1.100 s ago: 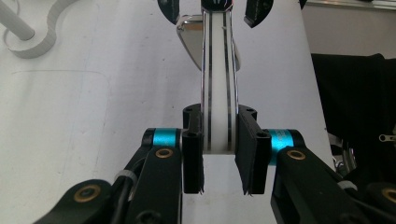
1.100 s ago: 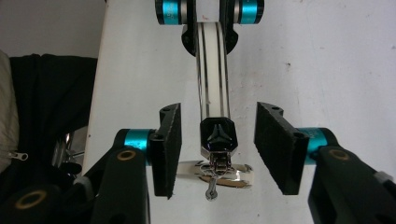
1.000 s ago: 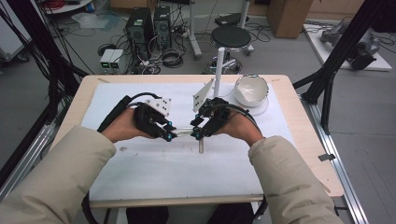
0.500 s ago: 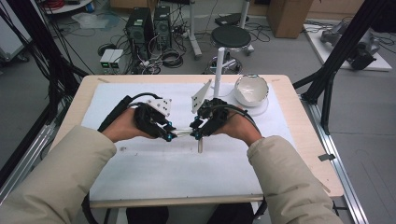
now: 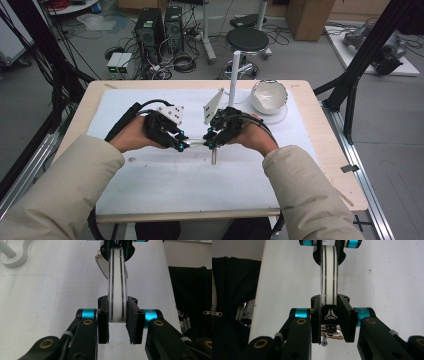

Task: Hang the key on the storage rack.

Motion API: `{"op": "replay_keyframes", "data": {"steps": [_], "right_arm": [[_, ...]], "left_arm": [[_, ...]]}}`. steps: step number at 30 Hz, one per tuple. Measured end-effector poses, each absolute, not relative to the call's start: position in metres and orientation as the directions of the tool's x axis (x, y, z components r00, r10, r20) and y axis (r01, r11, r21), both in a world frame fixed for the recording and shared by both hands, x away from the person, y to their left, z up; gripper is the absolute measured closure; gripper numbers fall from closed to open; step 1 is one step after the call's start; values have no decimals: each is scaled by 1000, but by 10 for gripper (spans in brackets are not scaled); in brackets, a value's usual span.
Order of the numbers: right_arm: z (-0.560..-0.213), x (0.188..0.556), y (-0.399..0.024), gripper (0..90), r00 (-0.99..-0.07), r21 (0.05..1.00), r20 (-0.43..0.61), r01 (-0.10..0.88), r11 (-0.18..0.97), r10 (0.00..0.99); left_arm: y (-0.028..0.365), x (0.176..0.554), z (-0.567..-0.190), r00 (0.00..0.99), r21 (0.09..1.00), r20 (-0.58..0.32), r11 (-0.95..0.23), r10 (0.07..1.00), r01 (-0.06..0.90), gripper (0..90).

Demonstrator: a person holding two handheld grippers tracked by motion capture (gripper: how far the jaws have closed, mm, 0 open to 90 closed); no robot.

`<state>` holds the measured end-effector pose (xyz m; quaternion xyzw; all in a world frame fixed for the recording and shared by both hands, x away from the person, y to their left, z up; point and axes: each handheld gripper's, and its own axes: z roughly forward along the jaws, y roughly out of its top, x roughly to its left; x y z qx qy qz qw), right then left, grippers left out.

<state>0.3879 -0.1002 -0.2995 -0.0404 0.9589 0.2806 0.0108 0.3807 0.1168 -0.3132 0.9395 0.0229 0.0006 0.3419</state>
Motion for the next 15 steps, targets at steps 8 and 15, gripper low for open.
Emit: {"op": "replay_keyframes", "data": {"steps": [8, 15], "right_arm": [[-299, 387, -103, 745, -997, 543, -45, -76, 836, -62], [-299, 387, -109, 745, -998, 564, -50, -59, 823, -38]], "left_arm": [[117, 382, -313, 999, 651, -9, -758, 31, 29, 735], [122, 383, -312, 999, 700, 23, -714, 31, 6, 651]]}}
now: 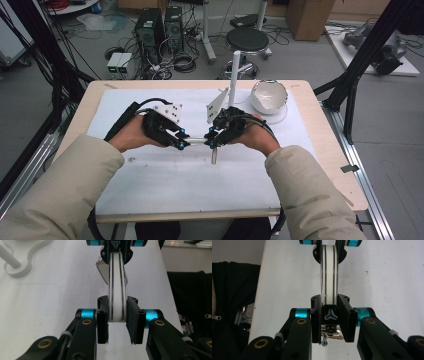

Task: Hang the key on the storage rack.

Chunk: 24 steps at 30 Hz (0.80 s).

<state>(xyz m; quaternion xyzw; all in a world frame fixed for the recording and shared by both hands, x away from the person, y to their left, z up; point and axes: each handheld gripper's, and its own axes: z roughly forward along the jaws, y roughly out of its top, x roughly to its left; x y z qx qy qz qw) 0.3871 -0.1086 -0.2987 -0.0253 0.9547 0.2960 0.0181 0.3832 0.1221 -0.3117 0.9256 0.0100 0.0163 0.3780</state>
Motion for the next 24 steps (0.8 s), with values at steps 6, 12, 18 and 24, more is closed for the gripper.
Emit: {"op": "replay_keyframes", "data": {"steps": [6, 12, 18, 24], "right_arm": [[-297, 392, -125, 745, -999, 617, -15, 21, 787, 38], [-292, 398, -142, 745, -993, 675, 18, 95, 731, 113], [-285, 403, -160, 745, -983, 736, 43, 152, 659, 179], [-282, 409, -175, 745, -966, 770, 65, 208, 603, 250]], "left_arm": [[141, 388, -312, 995, 829, 45, -559, 93, 15, 290], [157, 384, -315, 974, 869, 55, -491, 219, 62, 19], [176, 381, -311, 964, 922, 29, -380, 265, 76, 17], [192, 378, -312, 952, 942, 24, -325, 307, 81, 17]]}}
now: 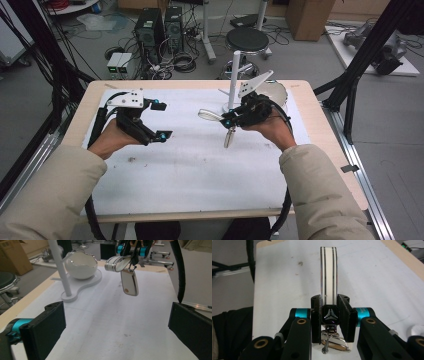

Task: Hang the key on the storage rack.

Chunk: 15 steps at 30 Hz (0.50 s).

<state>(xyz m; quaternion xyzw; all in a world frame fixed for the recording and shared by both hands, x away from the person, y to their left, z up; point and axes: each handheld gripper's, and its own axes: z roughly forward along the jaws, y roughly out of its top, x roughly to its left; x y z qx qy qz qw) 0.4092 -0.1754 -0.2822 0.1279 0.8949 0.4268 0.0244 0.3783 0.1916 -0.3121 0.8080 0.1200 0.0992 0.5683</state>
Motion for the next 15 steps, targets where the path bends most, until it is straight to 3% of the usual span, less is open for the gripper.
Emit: {"op": "replay_keyframes", "data": {"steps": [15], "right_arm": [[-288, 440, -222, 745, -903, 838, 156, 335, 431, 400]], "left_arm": [[263, 339, -356, 869, 983, 9, -165, 494, 84, 17]]}}
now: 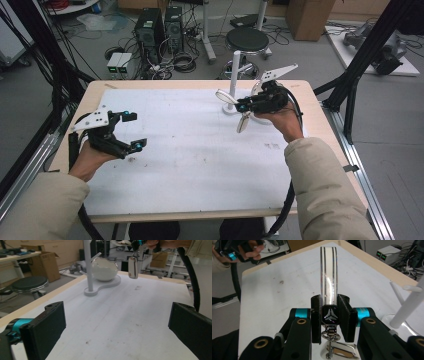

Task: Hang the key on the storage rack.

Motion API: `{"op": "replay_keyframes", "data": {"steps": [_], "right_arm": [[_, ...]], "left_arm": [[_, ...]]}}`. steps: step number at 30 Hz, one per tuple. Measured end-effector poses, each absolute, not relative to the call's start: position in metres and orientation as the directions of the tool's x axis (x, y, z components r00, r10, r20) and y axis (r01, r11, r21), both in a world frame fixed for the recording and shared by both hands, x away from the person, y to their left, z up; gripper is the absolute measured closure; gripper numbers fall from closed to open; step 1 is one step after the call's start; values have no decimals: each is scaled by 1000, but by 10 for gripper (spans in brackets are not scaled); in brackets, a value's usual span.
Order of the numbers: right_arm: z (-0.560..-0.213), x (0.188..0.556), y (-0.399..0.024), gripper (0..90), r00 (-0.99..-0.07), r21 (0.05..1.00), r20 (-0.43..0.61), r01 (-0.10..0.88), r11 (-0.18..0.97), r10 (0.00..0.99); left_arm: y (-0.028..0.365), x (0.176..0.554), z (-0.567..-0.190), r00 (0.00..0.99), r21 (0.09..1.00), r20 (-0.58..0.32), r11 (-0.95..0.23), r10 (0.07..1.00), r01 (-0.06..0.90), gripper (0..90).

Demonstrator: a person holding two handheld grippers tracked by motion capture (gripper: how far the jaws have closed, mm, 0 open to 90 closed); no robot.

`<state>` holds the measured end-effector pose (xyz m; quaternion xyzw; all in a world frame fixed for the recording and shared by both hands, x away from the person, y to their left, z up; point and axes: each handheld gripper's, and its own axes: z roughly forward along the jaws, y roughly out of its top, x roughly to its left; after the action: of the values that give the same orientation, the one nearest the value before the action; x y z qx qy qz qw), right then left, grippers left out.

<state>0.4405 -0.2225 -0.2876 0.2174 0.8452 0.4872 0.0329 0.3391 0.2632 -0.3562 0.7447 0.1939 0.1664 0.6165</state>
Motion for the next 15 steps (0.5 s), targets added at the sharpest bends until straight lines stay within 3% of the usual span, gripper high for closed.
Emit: {"op": "replay_keyframes", "data": {"steps": [9, 15], "right_arm": [[-291, 456, -232, 745, -881, 838, 185, 373, 399, 436], [-300, 469, -242, 745, -858, 831, 223, 416, 370, 462]], "left_arm": [[280, 317, -373, 809, 987, 42, -150, 586, 58, 17], [287, 301, -399, 773, 994, 13, -94, 635, 61, 17]]}}
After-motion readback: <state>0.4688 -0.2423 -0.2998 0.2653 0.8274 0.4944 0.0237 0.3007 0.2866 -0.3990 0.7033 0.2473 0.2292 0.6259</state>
